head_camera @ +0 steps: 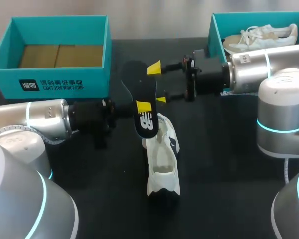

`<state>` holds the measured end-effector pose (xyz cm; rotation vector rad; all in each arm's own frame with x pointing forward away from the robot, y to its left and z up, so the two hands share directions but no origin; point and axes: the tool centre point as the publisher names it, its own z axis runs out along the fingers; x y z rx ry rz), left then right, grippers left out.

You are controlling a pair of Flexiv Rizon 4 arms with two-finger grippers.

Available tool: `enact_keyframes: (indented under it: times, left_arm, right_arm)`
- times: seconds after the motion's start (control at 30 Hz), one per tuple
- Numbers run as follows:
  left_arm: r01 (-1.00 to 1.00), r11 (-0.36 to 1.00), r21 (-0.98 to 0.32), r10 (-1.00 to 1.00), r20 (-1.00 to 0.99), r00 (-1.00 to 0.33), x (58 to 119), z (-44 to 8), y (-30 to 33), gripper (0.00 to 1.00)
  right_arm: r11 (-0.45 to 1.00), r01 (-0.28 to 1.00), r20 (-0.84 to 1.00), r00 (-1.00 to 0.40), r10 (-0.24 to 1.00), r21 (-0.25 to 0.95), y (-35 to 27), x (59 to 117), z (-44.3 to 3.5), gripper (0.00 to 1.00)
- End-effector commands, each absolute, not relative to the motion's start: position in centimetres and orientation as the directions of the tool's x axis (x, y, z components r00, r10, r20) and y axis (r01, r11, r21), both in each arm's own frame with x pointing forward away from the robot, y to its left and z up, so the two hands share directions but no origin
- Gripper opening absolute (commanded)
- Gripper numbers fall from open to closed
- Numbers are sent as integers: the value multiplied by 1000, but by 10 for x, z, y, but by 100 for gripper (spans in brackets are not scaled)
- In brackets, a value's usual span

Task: Take the shoe out of the shoebox, open the shoe tongue, remove and reinsert the insole, then place the shoe into the shoebox

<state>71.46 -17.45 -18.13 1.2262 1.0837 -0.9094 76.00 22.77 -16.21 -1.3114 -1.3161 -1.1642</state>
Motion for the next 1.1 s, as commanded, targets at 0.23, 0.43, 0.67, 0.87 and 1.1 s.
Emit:
enact_keyframes:
  times: [0.23,0.43,0.67,0.87,1.1]
  left_arm:
    - [954,148,261,29,-965,260,722,-186,-181,0]
    - [957,153,245,30,-969,243,723,-188,-183,0]
    - [958,150,243,28,-970,242,723,-188,-186,0]
    - [957,153,247,32,-969,245,724,-189,-186,0]
    - [956,152,249,33,-968,247,726,-192,-186,0]
  right_arm:
    - [-8,1000,992,-17,127,19,244,761,-165,49]
    - [-9,1000,993,-22,115,23,246,758,-169,47]
    - [-21,1000,995,-20,102,22,246,755,-174,37]
    - [-29,999,995,-19,96,22,245,755,-175,31]
    - [-29,999,995,-20,97,23,242,756,-175,21]
